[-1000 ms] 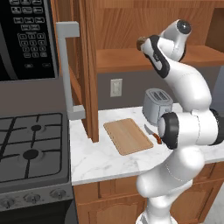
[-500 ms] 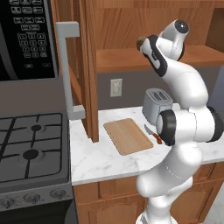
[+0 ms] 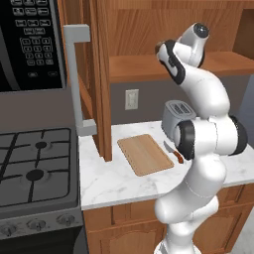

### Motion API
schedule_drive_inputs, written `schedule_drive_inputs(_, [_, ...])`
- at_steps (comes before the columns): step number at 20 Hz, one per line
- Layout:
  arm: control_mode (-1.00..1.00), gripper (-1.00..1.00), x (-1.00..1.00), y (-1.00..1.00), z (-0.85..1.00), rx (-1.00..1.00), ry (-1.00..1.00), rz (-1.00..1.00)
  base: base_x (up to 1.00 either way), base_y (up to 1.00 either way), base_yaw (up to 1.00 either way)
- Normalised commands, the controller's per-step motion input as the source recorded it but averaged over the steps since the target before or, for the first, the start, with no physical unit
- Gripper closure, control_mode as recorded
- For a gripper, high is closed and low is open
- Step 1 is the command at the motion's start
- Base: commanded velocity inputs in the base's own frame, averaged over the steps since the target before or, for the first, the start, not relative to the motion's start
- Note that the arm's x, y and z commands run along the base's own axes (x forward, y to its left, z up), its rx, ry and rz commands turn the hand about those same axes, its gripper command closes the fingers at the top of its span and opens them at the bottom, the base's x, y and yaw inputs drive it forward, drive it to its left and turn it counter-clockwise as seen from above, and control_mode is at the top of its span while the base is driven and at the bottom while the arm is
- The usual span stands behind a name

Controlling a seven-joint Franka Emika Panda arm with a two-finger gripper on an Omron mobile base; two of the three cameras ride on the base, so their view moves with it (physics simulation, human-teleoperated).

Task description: Pick the bread, place it on the cutting board, pick the jam, place it on the counter, and close the cabinet.

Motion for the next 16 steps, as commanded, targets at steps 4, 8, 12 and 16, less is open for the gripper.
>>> schedule_drive_inputs(4, [-1.0,-1.0,0.25,0.0,0.0,0.0,0.0,0.0,0.0,0.0,0.0])
schedule_drive_inputs(8, [-1.0,-1.0,0.19,0.0,-0.01,0.0,0.01,0.0,0.0,0.0,0.0])
schedule_drive_inputs(12, [-1.0,1.0,0.06,0.0,0.0,-0.01,0.0,0.0,0.0,0.0,0.0])
schedule_drive_inputs(16, [-1.0,1.0,0.0,0.0,-0.02,0.0,0.0,0.0,0.0,0.0,0.0])
